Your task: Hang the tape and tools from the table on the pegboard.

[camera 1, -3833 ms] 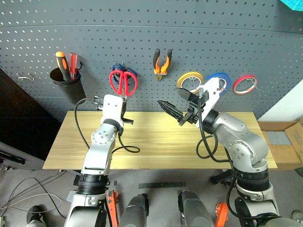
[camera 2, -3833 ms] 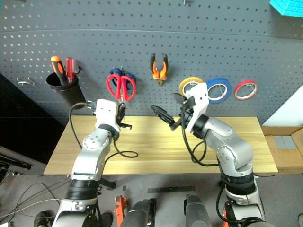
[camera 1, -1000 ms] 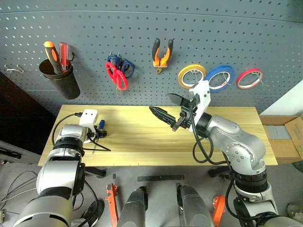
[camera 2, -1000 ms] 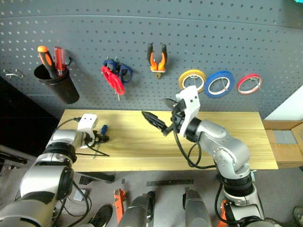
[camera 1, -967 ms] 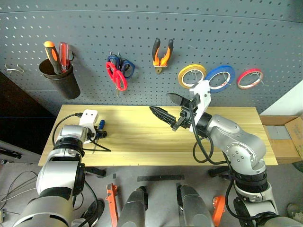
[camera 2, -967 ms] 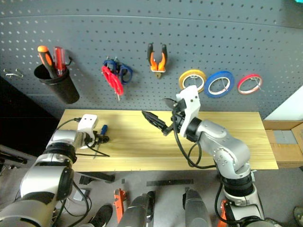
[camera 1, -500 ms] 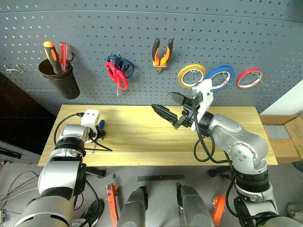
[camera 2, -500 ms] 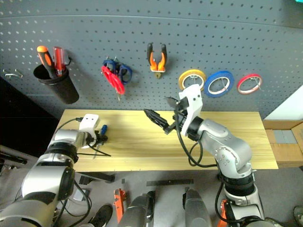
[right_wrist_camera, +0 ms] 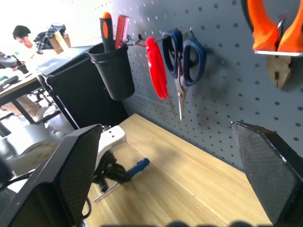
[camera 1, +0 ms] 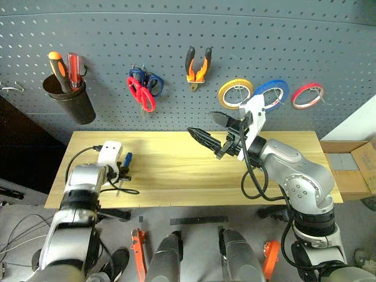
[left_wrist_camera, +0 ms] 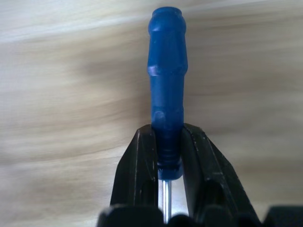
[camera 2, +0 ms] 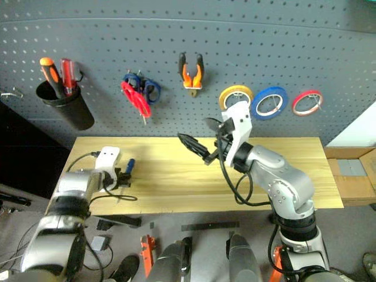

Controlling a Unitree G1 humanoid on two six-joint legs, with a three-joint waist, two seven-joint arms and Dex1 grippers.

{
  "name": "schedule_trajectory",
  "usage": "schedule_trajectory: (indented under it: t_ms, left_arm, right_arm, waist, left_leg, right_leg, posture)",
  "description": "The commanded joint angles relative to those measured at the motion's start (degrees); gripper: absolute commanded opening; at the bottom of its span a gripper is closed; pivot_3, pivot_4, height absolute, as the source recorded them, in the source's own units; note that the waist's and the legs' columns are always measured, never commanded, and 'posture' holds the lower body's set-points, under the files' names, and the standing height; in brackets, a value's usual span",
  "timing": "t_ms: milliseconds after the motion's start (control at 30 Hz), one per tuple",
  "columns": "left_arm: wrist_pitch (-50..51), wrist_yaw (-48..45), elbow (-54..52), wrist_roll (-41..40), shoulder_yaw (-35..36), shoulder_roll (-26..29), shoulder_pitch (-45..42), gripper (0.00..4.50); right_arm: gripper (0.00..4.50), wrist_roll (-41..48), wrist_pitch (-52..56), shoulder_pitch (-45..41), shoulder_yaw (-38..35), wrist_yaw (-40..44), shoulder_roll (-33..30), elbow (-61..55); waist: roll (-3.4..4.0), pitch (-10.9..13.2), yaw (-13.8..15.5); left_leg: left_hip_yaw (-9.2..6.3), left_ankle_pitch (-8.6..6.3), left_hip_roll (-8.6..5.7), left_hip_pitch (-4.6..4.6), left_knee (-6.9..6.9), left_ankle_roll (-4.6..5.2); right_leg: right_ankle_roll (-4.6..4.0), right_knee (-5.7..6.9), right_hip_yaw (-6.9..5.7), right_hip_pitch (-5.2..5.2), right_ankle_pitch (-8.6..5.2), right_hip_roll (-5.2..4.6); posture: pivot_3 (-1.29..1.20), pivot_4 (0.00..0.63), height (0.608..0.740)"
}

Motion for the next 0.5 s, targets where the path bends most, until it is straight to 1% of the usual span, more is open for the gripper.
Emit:
schedule_trajectory:
  t_ms: [33,67,133,200,267,367,433,500]
  left_arm:
    - [0.6,-2.5,-19.7,-3.7,5.4,3.3,7.3,0.37]
    - [-1.2,-2.3,-23.0,-4.5,7.2,2.9,9.6,0.37]
    - [-8.0,-2.2,-29.8,-6.0,10.8,1.1,14.2,0.37]
    - [-12.8,-0.2,-35.1,-8.8,15.5,-3.1,16.6,0.37]
    - [-18.7,2.9,-38.1,-11.8,21.0,-8.1,16.2,0.37]
    - [-24.8,6.7,-38.5,-12.7,24.9,-10.9,13.9,0.37]
    - [-26.8,8.3,-36.9,-12.9,25.4,-11.2,11.9,0.37]
    - [-28.9,8.8,-34.0,-12.6,24.7,-10.4,8.5,0.37]
  right_arm:
    - [4.50,-0.9,-3.3,-2.6,-0.5,3.3,-1.1,1.8]
    - [4.50,-1.4,-4.5,-3.4,-0.3,4.4,-1.3,3.3]
    - [4.50,-1.9,-6.4,-5.1,-0.1,6.4,-1.4,6.0]
    - [4.50,-1.7,-7.8,-6.6,0.3,9.3,-1.3,7.8]
    - [4.50,-0.5,-8.2,-7.7,0.9,13.2,-1.4,8.9]
    - [4.50,-0.6,-9.2,-8.1,2.1,17.0,-1.2,10.2]
    - [4.50,0.1,-9.7,-8.3,2.2,18.6,-0.3,10.5]
    - [4.50,0.1,-10.4,-9.2,2.8,20.0,0.8,10.6]
  waist:
    - [0.09,-0.1,0.3]
    - [0.19,-0.1,0.4]
    - [0.30,-0.2,0.7]
    - [0.33,-0.4,1.2]
    - [0.26,-0.6,1.9]
    - [0.01,-1.6,2.7]
    - [0.01,-2.6,3.1]
    - [0.03,-3.8,3.4]
  left_leg:
    - [-0.01,0.00,0.00,-0.01,-0.03,-0.01]
    - [-0.05,0.04,0.03,-0.02,-0.06,-0.07]
    - [-0.05,0.10,0.04,-0.05,-0.08,-0.16]
    - [0.00,0.13,0.04,-0.08,-0.06,-0.21]
    - [0.04,0.16,0.03,-0.09,-0.03,-0.26]
    - [0.01,0.25,0.08,-0.18,-0.01,-0.40]
    - [0.04,0.25,0.08,-0.19,-0.01,-0.41]
    - [0.11,0.26,0.02,-0.19,-0.01,-0.42]
  right_leg:
    - [-0.01,0.03,-0.01,-0.10,0.00,0.00]
    - [-0.02,0.02,-0.05,-0.14,0.00,0.00]
    - [-0.08,0.04,-0.08,-0.24,0.02,0.01]
    - [-0.14,0.03,-0.08,-0.24,0.06,0.01]
    - [-0.17,0.01,-0.10,-0.24,0.10,0.06]
    - [-0.19,0.06,-0.25,-0.31,0.14,0.20]
    - [-0.20,0.05,-0.27,-0.31,0.15,0.25]
    - [-0.18,0.03,-0.25,-0.29,0.16,0.25]
  posture:
    - [-0.07,0.228,0.740]
    - [-0.06,0.211,0.740]
    - [-0.04,0.194,0.740]
    - [-0.02,0.167,0.740]
    - [0.00,0.142,0.740]
    - [0.01,0.117,0.740]
    - [0.01,0.091,0.740]
    - [0.01,0.065,0.740]
